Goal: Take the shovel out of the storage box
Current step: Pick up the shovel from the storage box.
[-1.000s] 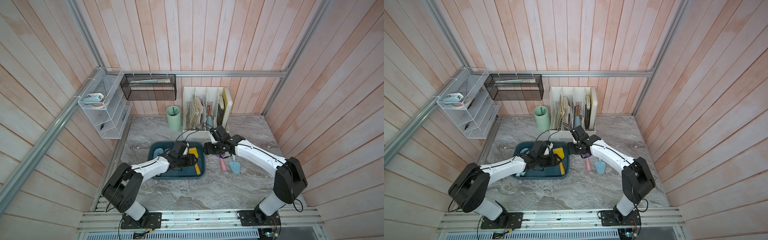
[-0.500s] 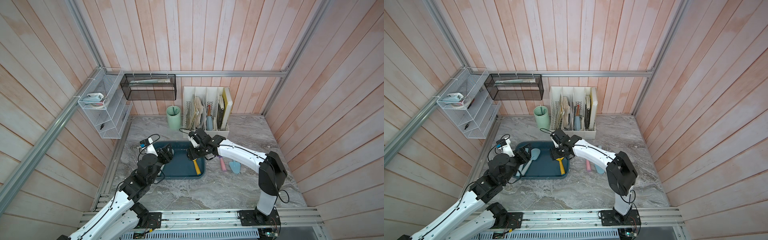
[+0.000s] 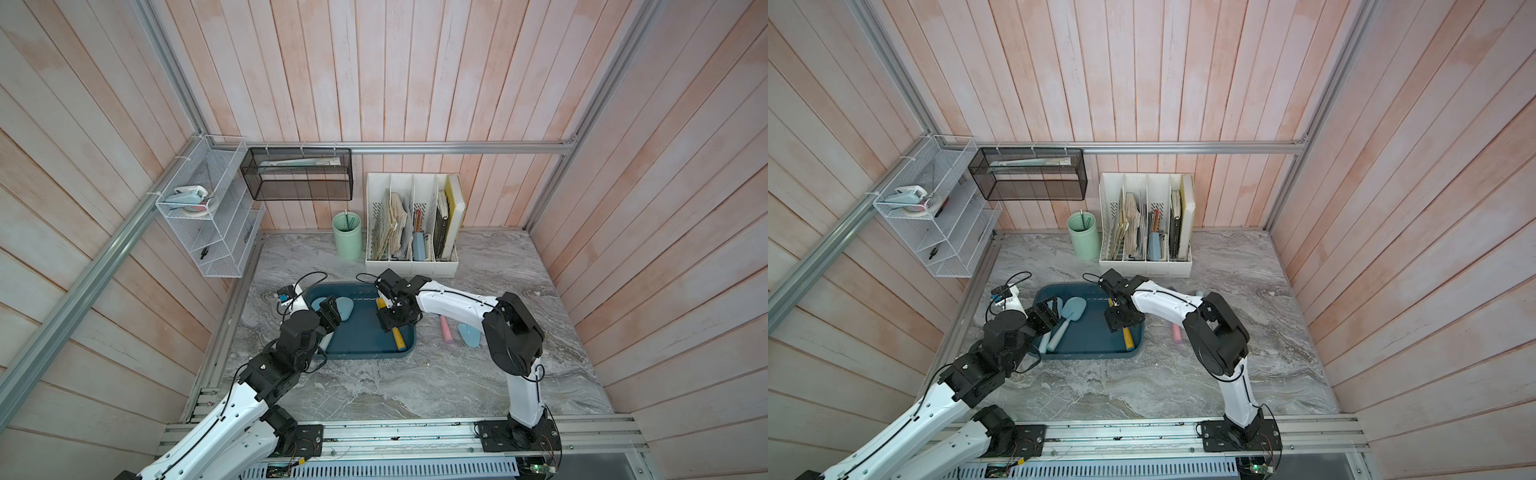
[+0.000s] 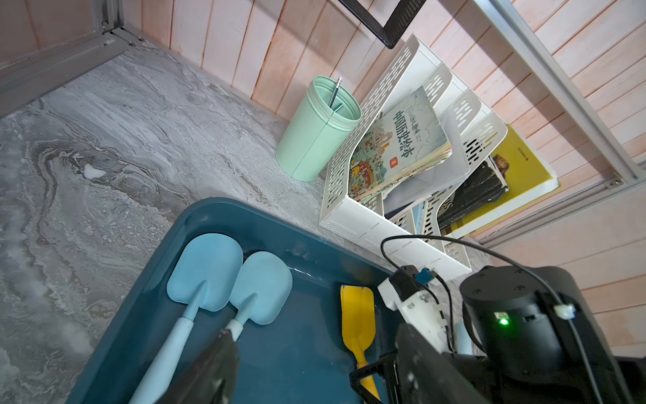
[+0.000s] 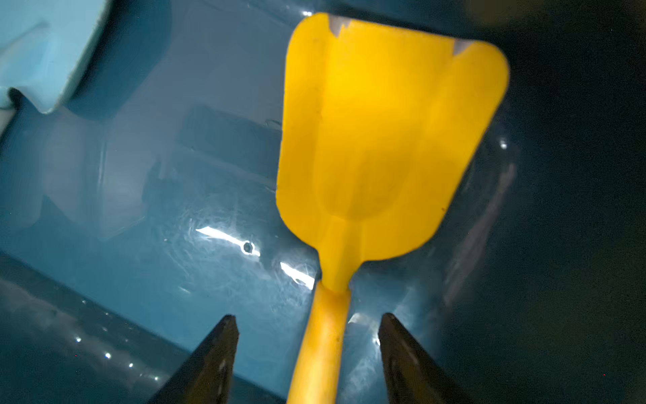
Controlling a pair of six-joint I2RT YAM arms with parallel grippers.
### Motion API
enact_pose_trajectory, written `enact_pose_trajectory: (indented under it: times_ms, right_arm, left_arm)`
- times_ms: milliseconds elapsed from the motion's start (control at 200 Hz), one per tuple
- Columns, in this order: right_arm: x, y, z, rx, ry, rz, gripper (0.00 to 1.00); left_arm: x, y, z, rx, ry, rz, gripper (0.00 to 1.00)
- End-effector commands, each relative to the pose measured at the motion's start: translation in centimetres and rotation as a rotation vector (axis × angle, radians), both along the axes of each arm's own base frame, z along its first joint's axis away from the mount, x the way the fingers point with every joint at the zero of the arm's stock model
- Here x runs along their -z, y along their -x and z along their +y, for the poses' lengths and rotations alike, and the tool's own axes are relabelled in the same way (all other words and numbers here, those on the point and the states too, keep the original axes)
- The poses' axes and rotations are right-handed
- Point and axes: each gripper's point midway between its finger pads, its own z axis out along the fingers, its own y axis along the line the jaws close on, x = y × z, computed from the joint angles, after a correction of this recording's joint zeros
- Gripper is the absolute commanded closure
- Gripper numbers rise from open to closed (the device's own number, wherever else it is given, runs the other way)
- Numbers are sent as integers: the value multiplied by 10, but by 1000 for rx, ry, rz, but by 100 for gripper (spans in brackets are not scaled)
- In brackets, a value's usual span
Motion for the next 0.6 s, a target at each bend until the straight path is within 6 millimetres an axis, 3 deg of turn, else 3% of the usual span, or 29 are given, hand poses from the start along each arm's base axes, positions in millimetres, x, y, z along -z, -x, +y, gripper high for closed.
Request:
enact_pose_trajectory:
  times_ms: [0,240,470,595]
  right_arm:
    - [26,9,-15,-1,86,60,33]
    - [42,16,-12,-14,113,84,37]
    - [31,11,1,-14,73,52,66]
    - [4,-1,9,-6,29,-20,87]
  left_arm:
    - [11,1,4,-18,-20,25,25]
    - [17,1,5,-22,-23,37,25]
    - [18,2,7,-29,-33,41,25]
    - [18,1,7,-30,-34,42,25]
